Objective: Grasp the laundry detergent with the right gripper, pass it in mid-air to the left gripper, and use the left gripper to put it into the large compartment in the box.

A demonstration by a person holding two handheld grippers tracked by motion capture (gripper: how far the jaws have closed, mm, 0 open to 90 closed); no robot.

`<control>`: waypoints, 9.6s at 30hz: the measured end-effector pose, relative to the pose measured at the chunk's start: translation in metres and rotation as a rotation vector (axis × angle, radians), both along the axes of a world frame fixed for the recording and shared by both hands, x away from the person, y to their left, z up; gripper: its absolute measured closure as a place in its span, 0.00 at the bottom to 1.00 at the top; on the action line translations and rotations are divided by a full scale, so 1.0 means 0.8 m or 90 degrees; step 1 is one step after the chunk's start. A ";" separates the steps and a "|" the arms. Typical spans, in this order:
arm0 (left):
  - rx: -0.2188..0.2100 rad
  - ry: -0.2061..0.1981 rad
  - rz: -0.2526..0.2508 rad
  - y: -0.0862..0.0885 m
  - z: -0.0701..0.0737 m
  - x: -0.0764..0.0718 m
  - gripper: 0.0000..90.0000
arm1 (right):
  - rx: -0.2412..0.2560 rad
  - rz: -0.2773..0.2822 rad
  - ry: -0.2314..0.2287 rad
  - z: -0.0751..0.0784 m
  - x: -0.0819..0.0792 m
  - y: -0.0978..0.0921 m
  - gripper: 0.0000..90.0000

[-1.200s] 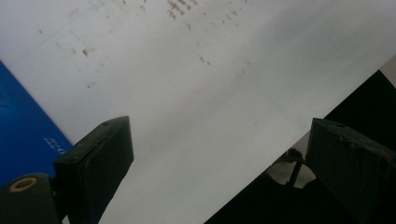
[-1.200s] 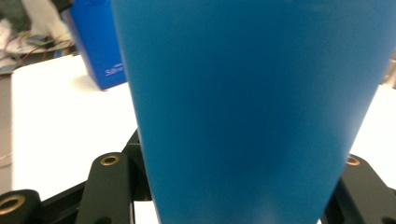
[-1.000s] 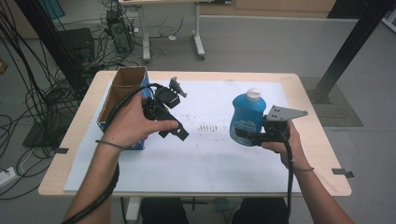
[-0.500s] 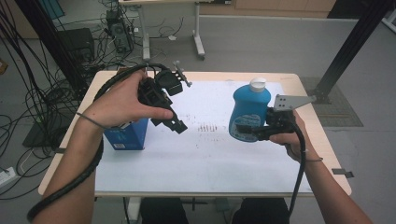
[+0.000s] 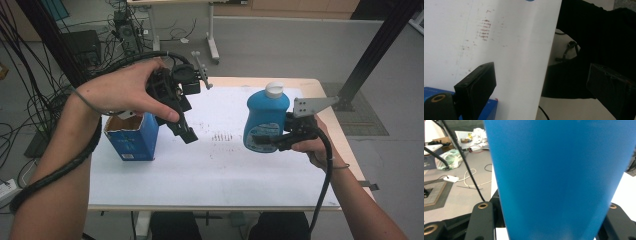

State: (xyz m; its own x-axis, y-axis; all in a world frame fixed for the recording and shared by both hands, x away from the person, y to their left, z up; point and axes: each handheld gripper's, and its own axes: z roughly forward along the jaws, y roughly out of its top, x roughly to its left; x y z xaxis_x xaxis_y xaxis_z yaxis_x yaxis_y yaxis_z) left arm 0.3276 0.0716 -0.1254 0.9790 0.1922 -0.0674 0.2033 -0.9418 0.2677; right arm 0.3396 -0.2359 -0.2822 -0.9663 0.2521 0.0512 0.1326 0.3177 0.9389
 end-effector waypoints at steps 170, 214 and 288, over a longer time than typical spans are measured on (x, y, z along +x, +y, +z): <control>0.026 -0.031 -0.068 -0.077 0.008 -0.003 0.10 | -0.030 0.168 -0.014 0.001 -0.014 0.128 0.48; 0.050 -0.025 -0.079 -0.089 0.009 -0.006 0.38 | -0.025 0.171 -0.020 0.004 -0.018 0.125 0.48; 0.062 -0.021 -0.060 -0.089 0.010 -0.009 0.41 | -0.013 0.179 -0.019 0.002 -0.019 0.128 0.48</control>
State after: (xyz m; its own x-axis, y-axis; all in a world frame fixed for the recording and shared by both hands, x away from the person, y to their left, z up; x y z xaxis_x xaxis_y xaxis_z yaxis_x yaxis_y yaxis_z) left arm 0.3200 0.0006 -0.1171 0.9945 0.1028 -0.0203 0.1048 -0.9783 0.1786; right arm 0.3245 -0.1334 -0.2807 -0.9995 -0.0260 0.0188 0.0083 0.3569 0.9341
